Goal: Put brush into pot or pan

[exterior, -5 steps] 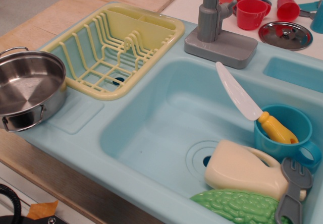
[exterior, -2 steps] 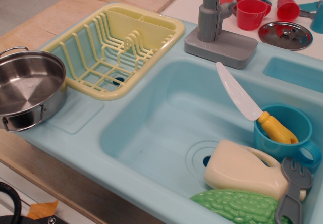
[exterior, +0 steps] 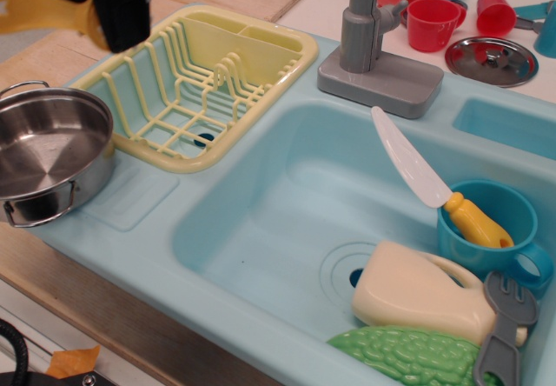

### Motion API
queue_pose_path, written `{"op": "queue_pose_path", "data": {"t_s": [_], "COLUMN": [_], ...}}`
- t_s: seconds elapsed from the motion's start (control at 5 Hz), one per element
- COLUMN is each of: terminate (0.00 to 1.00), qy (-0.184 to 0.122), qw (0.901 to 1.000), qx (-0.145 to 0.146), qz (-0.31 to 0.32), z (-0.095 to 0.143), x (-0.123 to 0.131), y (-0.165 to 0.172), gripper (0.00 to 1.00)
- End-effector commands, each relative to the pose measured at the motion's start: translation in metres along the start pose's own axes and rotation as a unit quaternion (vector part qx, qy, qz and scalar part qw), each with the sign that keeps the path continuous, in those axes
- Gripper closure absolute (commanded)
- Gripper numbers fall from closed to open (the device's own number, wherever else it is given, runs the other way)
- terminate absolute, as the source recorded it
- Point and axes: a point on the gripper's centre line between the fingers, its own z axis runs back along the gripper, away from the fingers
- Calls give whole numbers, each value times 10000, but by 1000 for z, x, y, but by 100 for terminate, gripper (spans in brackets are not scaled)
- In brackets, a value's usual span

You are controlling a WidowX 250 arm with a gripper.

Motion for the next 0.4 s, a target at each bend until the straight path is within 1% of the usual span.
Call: {"op": "queue_pose_path", "data": {"t_s": [0.0,0.2], "terminate": [0,100], "qy": [4,126], "qw": [9991,9983], "qx": [-58,-98], "qz": [413,563], "z": [-6,-7], "x": [-30,-43], "y": [-3,-7], "gripper": [100,100]}}
